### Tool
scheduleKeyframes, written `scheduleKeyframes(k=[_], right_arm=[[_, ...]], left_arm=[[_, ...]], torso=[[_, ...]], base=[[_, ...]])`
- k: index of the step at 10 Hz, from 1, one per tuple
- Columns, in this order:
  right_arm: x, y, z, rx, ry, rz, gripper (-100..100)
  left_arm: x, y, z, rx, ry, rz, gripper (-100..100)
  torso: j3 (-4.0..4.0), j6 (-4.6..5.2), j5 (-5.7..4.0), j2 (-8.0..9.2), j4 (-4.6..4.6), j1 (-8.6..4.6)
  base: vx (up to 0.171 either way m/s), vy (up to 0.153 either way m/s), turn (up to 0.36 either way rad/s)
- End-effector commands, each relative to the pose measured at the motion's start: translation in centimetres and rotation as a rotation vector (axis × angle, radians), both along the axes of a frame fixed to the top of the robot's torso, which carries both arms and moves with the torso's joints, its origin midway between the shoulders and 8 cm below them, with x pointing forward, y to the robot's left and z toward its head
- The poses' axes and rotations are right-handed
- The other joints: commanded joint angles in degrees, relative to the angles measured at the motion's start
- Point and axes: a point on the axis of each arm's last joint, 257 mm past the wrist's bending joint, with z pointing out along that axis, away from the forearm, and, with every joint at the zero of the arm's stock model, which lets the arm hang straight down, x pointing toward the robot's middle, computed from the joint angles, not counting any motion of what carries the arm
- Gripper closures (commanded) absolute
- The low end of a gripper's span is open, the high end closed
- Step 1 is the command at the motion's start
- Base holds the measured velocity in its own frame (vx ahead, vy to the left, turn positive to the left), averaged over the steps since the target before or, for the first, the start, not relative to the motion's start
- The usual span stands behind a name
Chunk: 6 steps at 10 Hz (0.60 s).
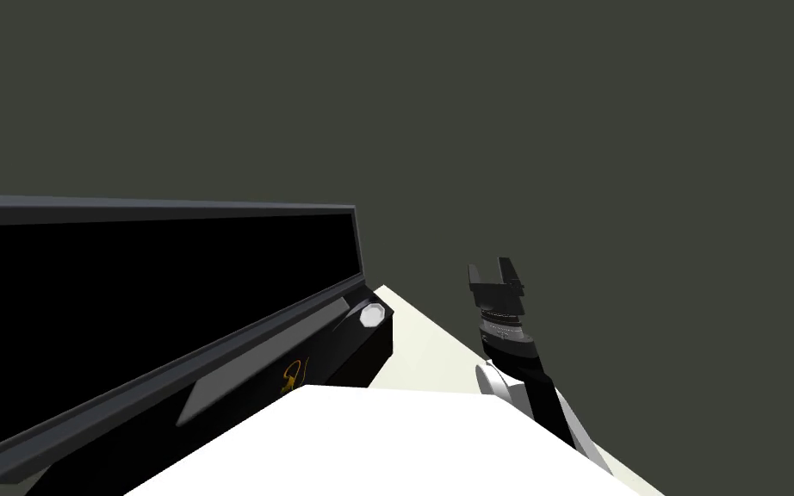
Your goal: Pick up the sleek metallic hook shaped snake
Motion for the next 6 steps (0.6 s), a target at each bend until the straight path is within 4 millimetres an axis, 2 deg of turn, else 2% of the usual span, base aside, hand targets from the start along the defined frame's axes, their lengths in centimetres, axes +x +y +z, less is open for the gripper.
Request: scheduleKeyframes(k=[1,3,5,6], right_arm=[[0.0,0.0,0.0,0.0,0.0,0.0,0],[0.0,0.0,0.0,0.0,0.0,0.0,0],[0.0,0.0,0.0,0.0,0.0,0.0,0],[0.0,0.0,0.0,0.0,0.0,0.0,0]], left_arm=[[-0.8,1.5,-0.6,0.022,0.03,0.008,-100],[-3.0,3.6,-1.8,0.058,0.093,0.008,-100],[-3.0,3.6,-1.8,0.058,0.093,0.008,-100],[-5.1,5.6,-2.8,0.093,0.151,0.009,-100]], torso=[[0.0,0.0,0.0,0.0,0.0,0.0],[-0.01,0.05,-0.02,-0.02,0.0,-0.08],[0.0,-0.02,-0.02,-0.01,0.0,-0.1],[0.0,-0.02,-0.03,0.0,0.0,-0.14]], base=[[0.0,0.012,0.01],[0.007,0.014,-0.213],[0.002,0.006,0.006],[0.008,0.007,-0.299]])
